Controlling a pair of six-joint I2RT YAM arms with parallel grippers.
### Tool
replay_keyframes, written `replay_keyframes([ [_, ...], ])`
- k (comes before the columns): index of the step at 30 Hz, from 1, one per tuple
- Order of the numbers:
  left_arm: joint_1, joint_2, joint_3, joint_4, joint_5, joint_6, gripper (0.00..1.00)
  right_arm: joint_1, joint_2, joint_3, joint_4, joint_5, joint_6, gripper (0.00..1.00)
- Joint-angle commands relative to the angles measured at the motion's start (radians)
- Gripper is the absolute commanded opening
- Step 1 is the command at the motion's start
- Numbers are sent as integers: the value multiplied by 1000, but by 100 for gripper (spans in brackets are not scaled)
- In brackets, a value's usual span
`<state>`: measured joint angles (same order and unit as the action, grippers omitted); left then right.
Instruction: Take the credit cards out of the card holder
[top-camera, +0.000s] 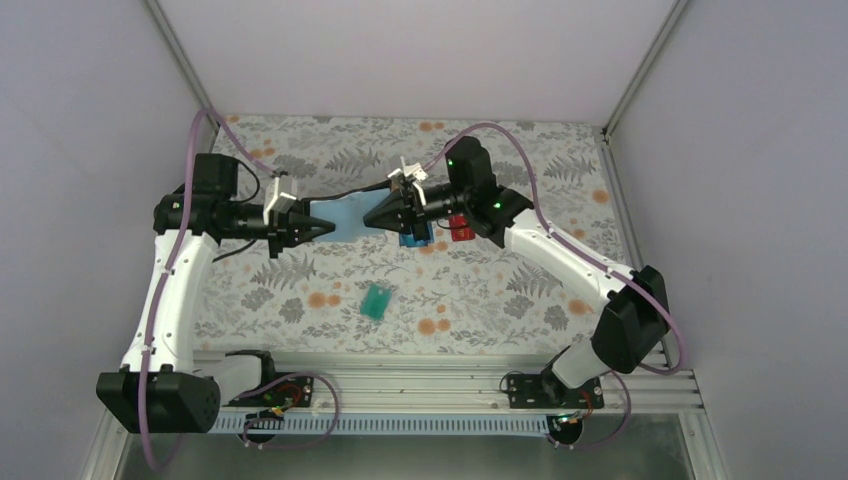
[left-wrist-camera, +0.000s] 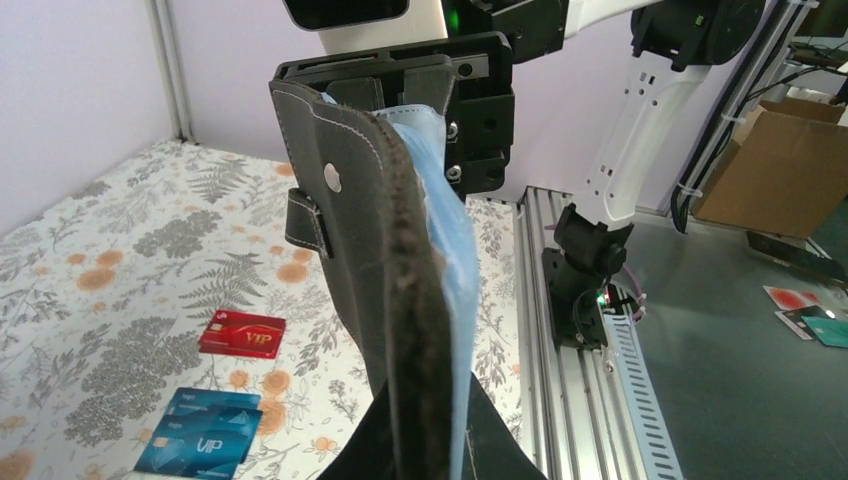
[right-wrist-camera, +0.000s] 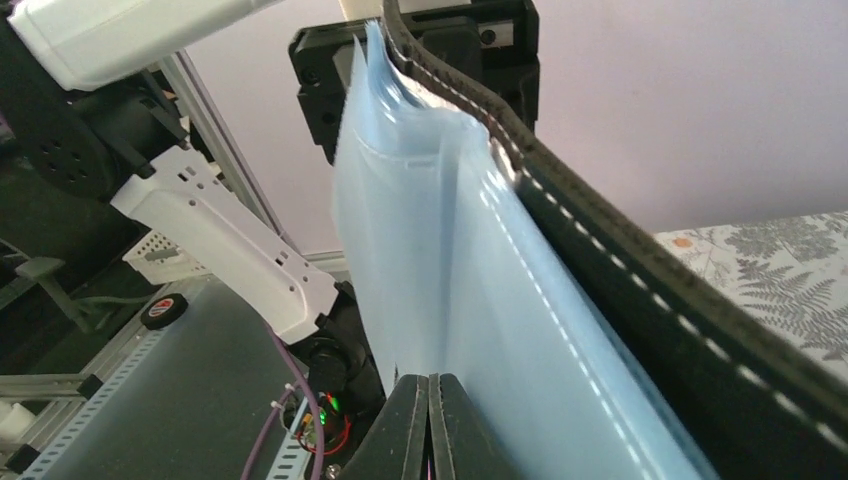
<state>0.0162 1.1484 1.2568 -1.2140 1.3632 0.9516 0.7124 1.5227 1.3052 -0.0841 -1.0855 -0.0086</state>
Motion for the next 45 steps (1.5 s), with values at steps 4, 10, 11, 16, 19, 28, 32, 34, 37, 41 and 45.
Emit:
replay_keyframes([
  [4,15,-22,-10,141,-31,-149,2,-30,-36,-16,-70,195,8,4],
  [10,32,-21,-74,394,-286,-447,2,-50,-33,-4,-242,519,50,4],
  [11,36,-19,-78,413,-326,-470,2,-50,-36,-11,-261,551,61,4],
  [16,60,-10,-73,439,-383,-509,2,-29,5,-85,-327,707,110,11],
  [19,94,-2,-70,460,-467,-556,2,18,86,-112,-356,838,138,19],
  [28,135,-3,-92,466,-439,-560,2,238,388,-7,-518,1077,82,89],
  [32,137,-13,-97,454,-396,-540,2,303,455,41,-545,1084,55,97],
  [34,139,-17,-95,448,-386,-535,3,330,488,71,-572,1113,51,97],
  [37,140,-21,-95,443,-374,-528,2,356,531,104,-612,1169,53,95],
  [41,140,-27,-94,440,-369,-525,2,369,577,121,-657,1223,74,88],
  [45,140,-27,-95,436,-355,-519,2,371,570,86,-633,1134,92,73],
])
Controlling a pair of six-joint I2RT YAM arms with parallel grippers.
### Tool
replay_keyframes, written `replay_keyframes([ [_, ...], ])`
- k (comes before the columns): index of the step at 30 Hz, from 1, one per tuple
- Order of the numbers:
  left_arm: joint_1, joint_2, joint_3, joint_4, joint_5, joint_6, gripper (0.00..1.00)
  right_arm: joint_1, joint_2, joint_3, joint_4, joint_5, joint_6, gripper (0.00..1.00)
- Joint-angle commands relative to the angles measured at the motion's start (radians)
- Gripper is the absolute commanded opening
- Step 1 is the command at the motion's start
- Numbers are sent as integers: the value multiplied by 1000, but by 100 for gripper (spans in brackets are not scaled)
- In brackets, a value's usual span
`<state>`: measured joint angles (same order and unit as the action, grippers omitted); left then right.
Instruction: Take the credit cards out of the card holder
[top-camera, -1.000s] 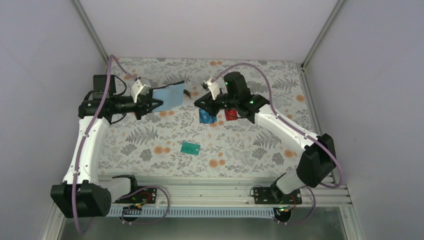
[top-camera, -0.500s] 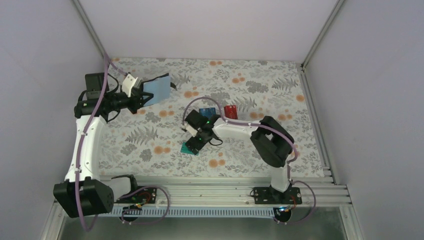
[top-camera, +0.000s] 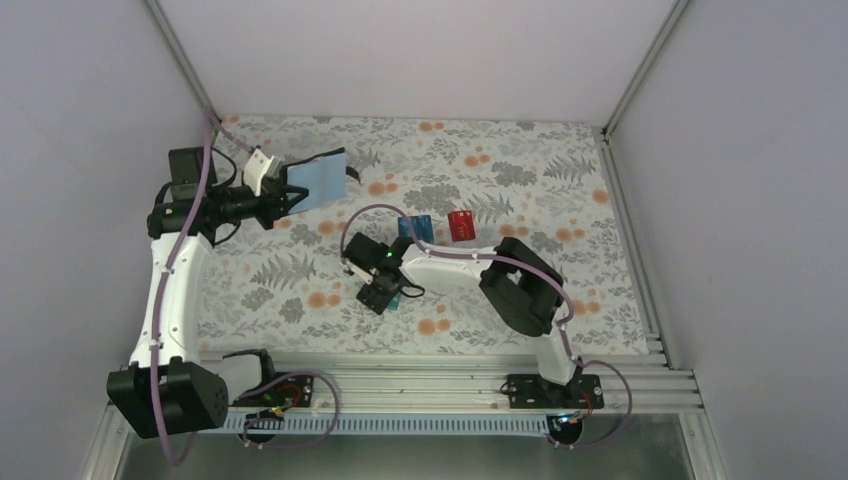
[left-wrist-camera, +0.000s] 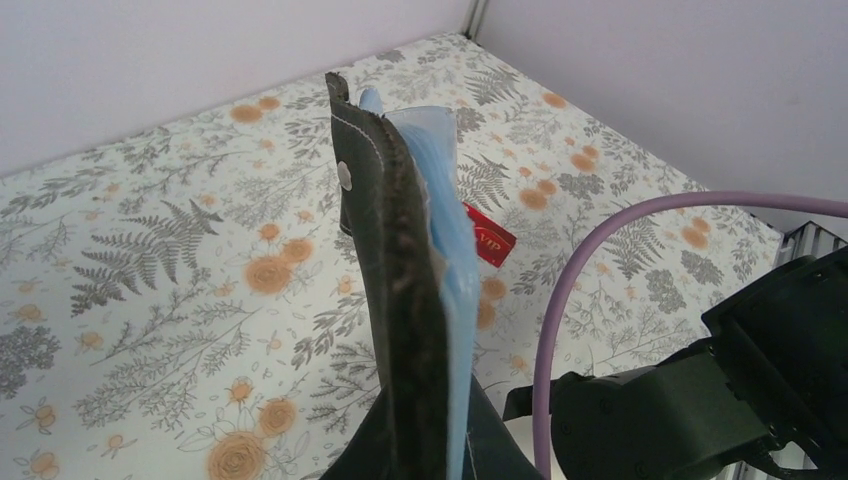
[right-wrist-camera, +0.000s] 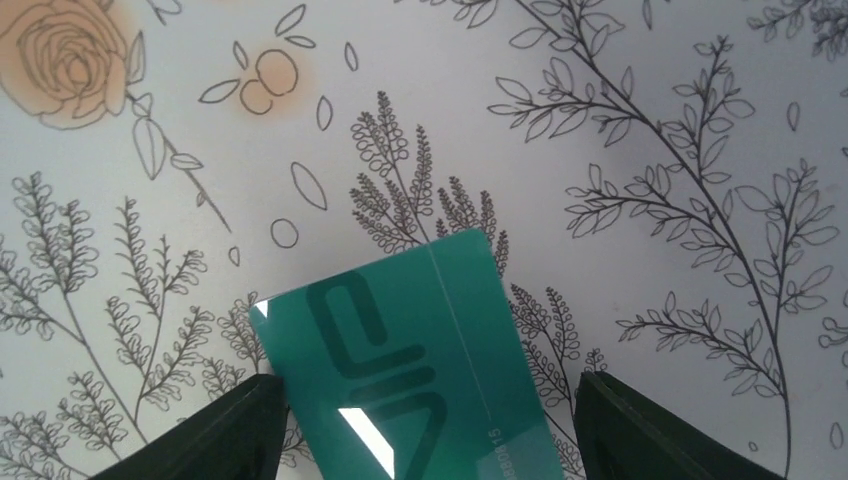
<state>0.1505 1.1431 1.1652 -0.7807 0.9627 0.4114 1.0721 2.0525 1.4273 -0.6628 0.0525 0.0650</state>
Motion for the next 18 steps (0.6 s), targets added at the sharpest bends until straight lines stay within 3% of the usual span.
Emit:
replay_keyframes([
  [1,6,-21,-4,3,44,20,3,10,38,-43,-57,-1,42,71],
  [8,7,1,6,-10,49,22,2,-56,-44,-228,-30,-48,257,68],
  [18,8,1,17,-34,72,33,3,-163,-231,-529,17,-51,477,54],
])
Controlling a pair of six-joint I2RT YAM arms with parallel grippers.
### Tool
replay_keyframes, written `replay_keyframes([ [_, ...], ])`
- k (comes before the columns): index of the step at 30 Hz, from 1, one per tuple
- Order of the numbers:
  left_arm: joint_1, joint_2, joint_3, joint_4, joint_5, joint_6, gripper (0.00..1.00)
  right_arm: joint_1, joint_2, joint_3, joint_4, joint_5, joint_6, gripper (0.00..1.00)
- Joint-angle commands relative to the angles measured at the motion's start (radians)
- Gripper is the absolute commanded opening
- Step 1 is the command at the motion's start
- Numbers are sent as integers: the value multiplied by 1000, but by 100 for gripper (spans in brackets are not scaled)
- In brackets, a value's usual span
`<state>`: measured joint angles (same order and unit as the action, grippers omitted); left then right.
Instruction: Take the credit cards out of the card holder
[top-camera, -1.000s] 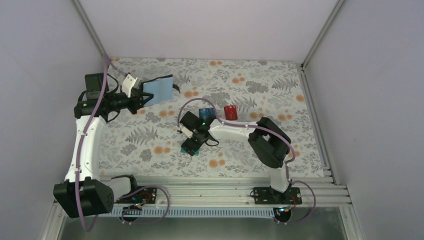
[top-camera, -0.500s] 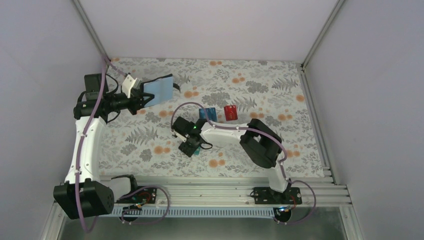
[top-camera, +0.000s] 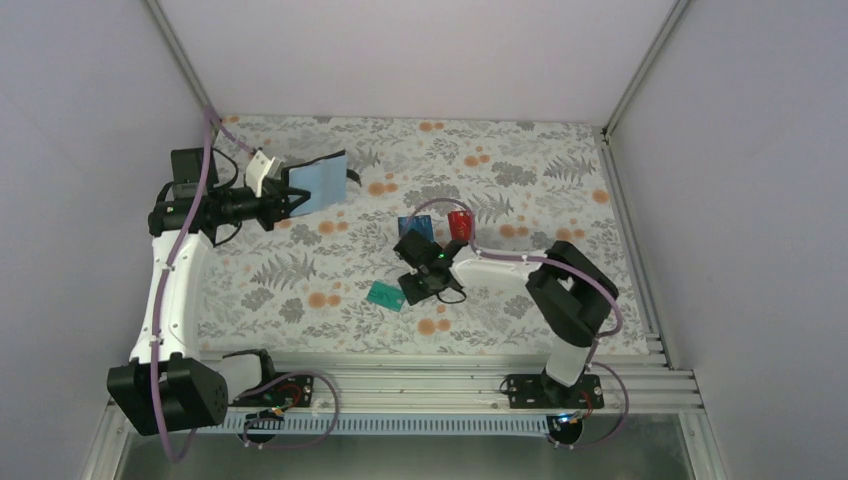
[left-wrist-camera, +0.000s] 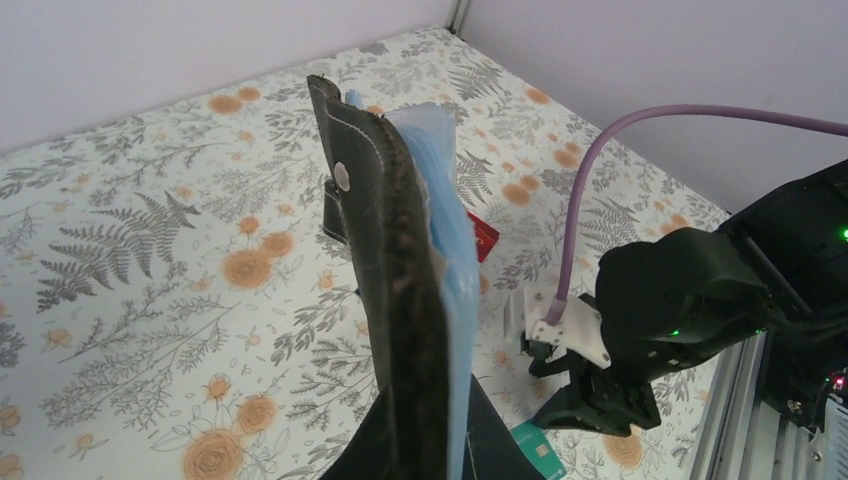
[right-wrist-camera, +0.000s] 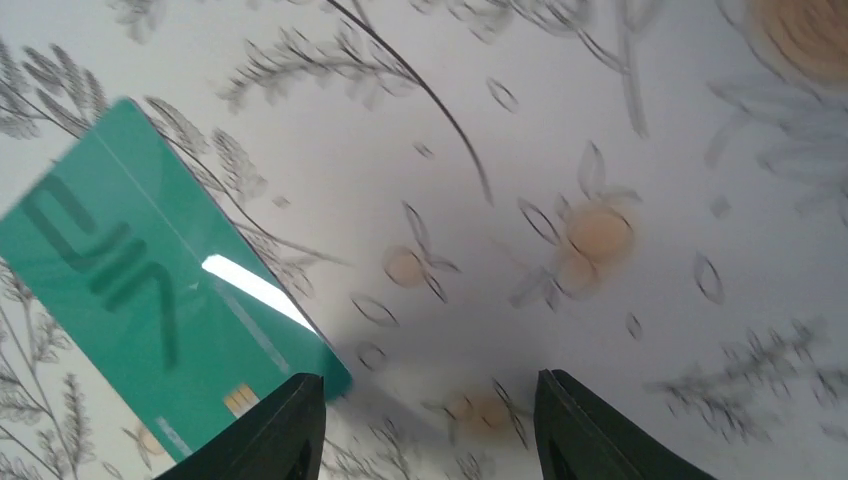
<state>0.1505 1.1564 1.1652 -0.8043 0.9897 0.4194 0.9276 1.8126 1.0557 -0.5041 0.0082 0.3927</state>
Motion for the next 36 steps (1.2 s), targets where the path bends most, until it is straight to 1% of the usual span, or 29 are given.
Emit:
replay_keyframes([
  [1,8,-15,20,-14,50,27,2,-19,-11,-185,-142,-10,165,54],
  [3,8,-17,27,-23,58,36,2,-17,-54,-210,-140,-32,167,52],
  [4,8,-18,28,-24,60,40,2,-10,-70,-196,-142,-37,140,51],
  [7,10,-19,30,-17,42,35,2,16,-93,-50,-164,-41,29,49],
  [9,18,-22,30,-4,5,13,2,27,-101,55,-134,-125,-58,47],
  [11,35,-31,25,13,-27,-8,2,42,-108,115,-67,-258,-132,46],
  [12,44,-36,19,19,-34,-14,2,53,-103,132,-38,-296,-160,44],
  [14,69,-44,11,30,-41,-26,2,80,-45,181,-32,-290,-189,36],
  [16,89,-46,11,38,-51,-35,2,114,42,242,-85,-251,-218,30],
  [21,128,-50,7,44,-69,-44,2,183,205,373,-143,-165,-263,6],
  [26,148,-58,4,41,-62,-41,2,199,317,460,-161,-136,-272,4],
  [29,157,-58,4,37,-54,-36,2,195,365,485,-191,-79,-247,5],
  [33,162,-50,7,34,-37,-30,2,156,337,422,-186,-41,-190,4],
  [36,165,-49,9,30,-35,-27,2,99,306,368,-167,-19,-150,4],
])
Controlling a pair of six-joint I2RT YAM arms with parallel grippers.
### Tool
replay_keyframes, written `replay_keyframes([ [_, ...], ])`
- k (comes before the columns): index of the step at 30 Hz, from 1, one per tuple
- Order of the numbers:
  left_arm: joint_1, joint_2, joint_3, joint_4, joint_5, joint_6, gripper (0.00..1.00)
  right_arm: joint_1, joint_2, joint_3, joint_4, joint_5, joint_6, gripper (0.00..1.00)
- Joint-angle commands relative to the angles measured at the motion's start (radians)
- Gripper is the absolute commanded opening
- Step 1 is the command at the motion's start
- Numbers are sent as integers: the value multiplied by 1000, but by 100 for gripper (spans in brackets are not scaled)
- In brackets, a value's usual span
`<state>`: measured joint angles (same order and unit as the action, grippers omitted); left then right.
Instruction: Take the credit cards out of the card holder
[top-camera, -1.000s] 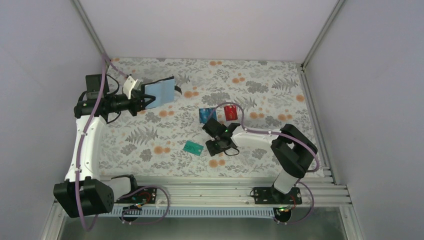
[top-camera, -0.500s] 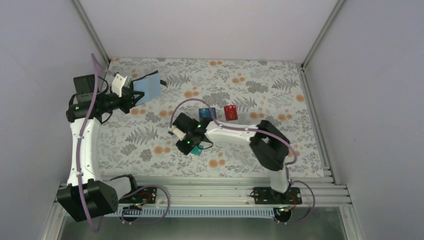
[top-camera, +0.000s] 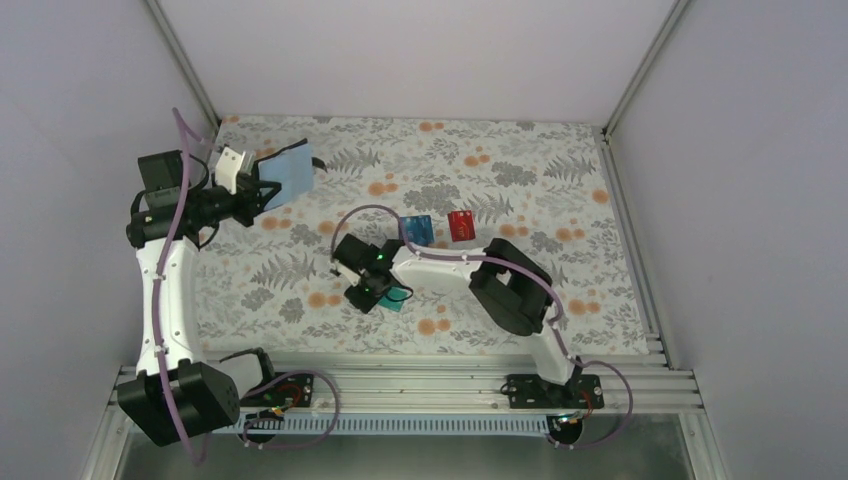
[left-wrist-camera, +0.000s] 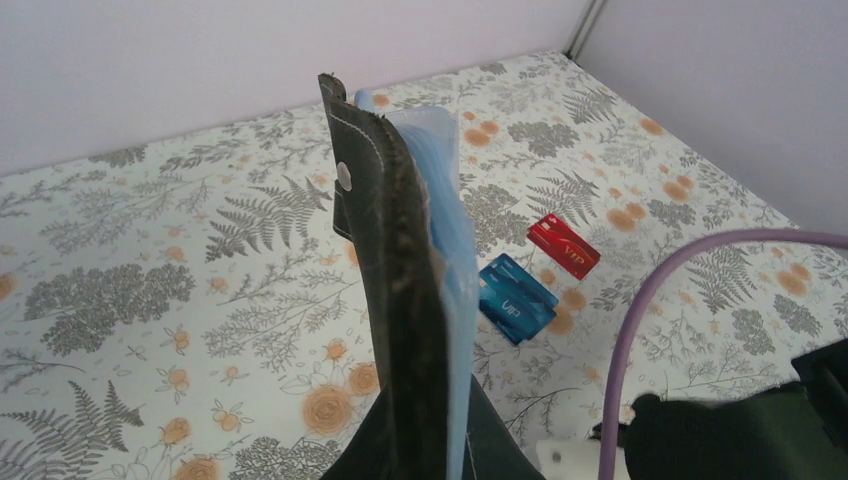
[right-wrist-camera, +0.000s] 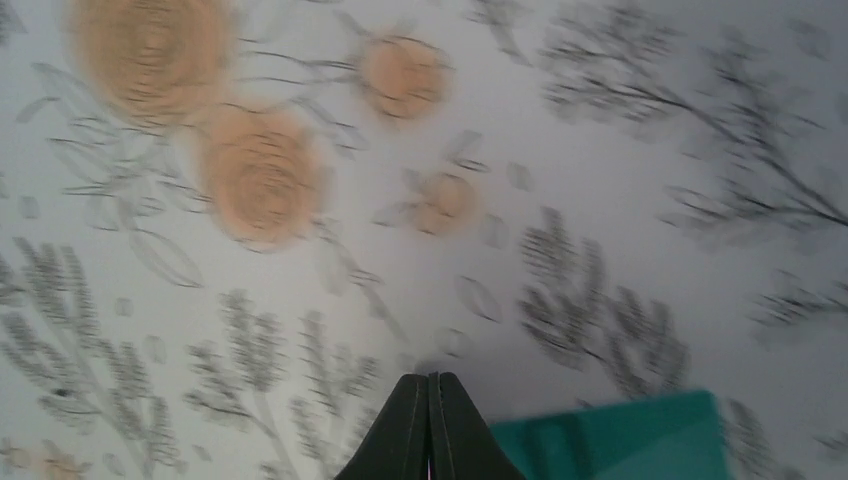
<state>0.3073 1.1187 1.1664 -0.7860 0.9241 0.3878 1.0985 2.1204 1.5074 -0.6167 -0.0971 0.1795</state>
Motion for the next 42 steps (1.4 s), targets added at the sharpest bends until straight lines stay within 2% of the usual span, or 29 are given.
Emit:
replay_keyframes([
  [1,11,-11,8,9,33,6,2,-87,-8,-99,-49,90,72,4],
  [12,21,-12,9,7,40,11,3,-233,-133,-308,7,83,122,4],
  [23,22,-11,7,5,45,13,3,-234,-288,-480,-12,-16,106,4],
  [26,24,-12,6,5,46,13,2,-234,-313,-463,-31,13,98,4],
  [30,24,-17,5,4,47,14,2,-221,-309,-341,-54,78,70,5],
  [37,26,-15,1,2,50,20,2,-42,-270,-280,38,-134,9,4],
  [42,29,-14,6,-5,50,24,3,-33,-130,-174,27,-91,9,4],
])
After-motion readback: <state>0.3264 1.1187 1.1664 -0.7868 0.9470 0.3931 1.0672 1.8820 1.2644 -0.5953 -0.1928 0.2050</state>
